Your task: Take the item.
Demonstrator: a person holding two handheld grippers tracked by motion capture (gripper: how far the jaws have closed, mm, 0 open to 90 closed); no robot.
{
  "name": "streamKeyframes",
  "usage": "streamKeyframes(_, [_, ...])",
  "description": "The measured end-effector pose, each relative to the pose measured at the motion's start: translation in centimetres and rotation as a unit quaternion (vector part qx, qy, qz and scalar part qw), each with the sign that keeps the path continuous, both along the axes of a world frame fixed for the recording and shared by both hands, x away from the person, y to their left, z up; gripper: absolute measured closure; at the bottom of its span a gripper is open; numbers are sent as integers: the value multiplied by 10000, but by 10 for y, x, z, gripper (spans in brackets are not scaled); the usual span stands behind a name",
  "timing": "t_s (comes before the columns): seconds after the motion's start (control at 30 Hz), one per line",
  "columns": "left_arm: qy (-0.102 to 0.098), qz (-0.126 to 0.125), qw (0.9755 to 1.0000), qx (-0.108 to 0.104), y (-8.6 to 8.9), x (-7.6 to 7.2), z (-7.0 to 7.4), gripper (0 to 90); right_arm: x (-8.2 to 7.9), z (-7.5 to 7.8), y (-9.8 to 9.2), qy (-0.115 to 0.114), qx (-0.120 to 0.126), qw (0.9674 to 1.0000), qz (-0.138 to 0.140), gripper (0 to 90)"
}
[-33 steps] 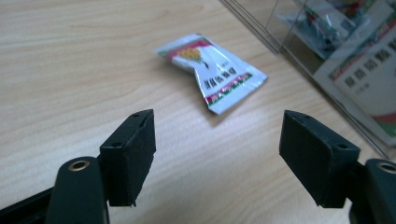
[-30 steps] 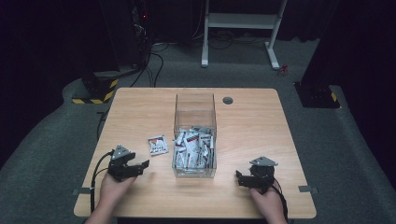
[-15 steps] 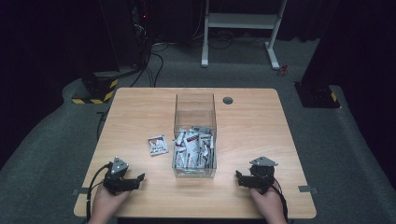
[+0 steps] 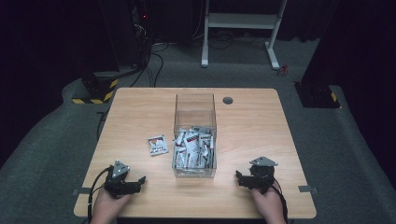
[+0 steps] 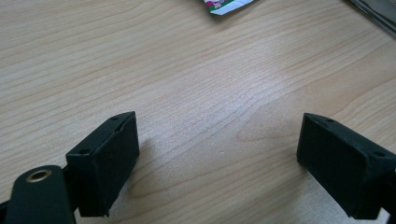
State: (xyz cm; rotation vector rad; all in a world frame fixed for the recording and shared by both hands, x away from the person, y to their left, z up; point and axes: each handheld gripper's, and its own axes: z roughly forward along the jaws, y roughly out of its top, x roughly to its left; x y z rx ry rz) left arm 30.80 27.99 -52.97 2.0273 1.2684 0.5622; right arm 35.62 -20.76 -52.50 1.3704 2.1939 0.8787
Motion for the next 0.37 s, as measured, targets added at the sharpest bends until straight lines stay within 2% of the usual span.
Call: streamKeyframes(0.37, [6,-21,10000,-25,0,0,0,135,0,0,2,15,-2,10000,-71,78])
